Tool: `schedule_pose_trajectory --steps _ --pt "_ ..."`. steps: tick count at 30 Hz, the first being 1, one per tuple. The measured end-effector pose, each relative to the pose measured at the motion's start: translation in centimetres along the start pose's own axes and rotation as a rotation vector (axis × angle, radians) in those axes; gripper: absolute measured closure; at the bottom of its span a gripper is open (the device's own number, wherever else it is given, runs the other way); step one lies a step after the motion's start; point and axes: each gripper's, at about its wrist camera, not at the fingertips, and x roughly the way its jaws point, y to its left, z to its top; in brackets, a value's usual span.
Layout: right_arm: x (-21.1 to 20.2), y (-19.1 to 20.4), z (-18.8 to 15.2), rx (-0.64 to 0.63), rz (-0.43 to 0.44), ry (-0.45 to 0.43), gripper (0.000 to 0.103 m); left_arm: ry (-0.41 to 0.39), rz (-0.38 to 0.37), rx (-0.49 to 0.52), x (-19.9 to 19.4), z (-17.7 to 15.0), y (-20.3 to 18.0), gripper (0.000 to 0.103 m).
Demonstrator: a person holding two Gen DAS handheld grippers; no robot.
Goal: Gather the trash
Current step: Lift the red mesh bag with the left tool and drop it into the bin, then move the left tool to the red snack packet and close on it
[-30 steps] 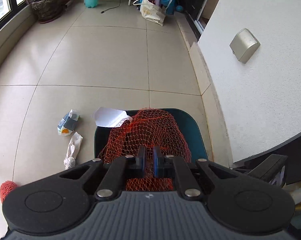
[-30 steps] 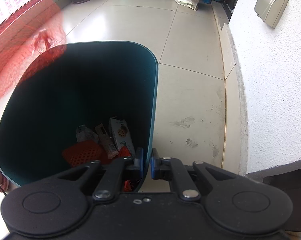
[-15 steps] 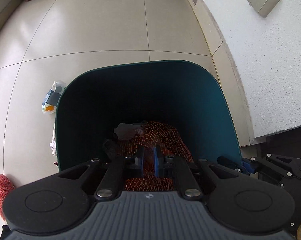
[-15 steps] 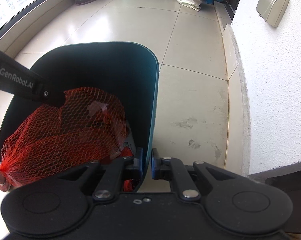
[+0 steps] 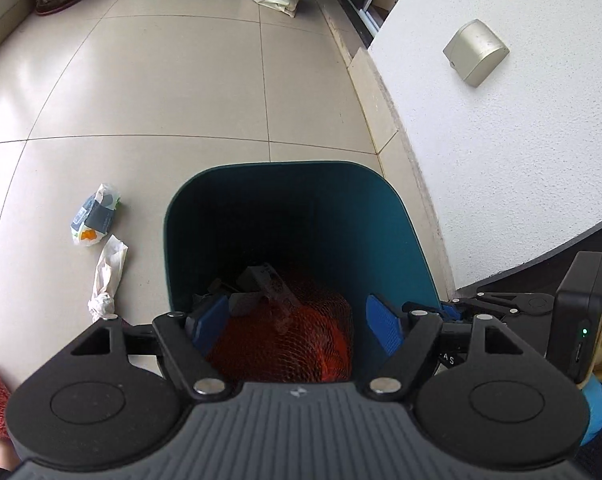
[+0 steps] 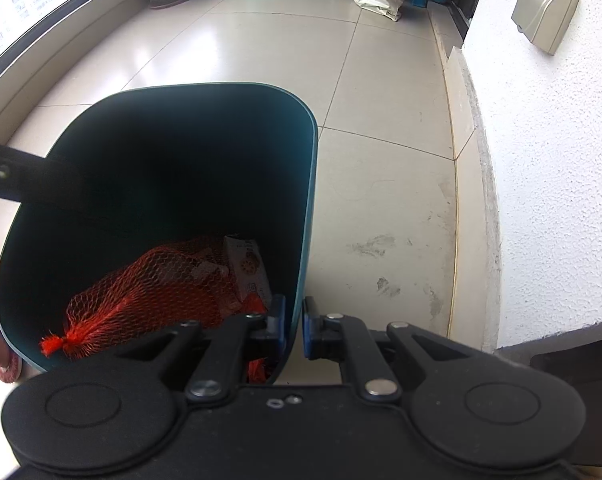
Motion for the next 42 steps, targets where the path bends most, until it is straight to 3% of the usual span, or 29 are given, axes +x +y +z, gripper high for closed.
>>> schedule_pose_trajectory --steps 4,9,13,20,31,36,42 --pt "0.1 0.2 0.0 -0.004 -0.007 0.002 0.096 -0.066 0.08 -0.035 -2.5 -0.6 3.6 0.023" --pt "0.0 0.1 0.1 0.005 -0.005 0.002 0.096 -0.05 0.181 -0.112 -2.3 -1.1 8.6 0.023" --pt "0.0 0.1 0.1 0.007 -0.008 0.004 0.096 -0.008 0.293 -0.101 0.4 -2.0 11.7 0.023" --pt "0.0 0.4 0.2 -0.01 -0.018 0.008 0.096 0.112 0.377 -0.091 7.8 -4.6 16.3 0.023" --pt "0.4 0.6 0.4 -0.023 -0.02 0.026 0.096 0.265 0.397 -0.125 19.2 -7.8 20.8 0.023" --pt "1.0 0.9 0.4 -0.039 -0.025 0.048 0.095 0.335 0.419 -0.171 23.0 -8.3 22.4 0.023" --pt "1.6 1.1 0.4 -0.053 -0.028 0.065 0.095 0.354 0.443 -0.225 24.8 -8.4 23.5 0.024"
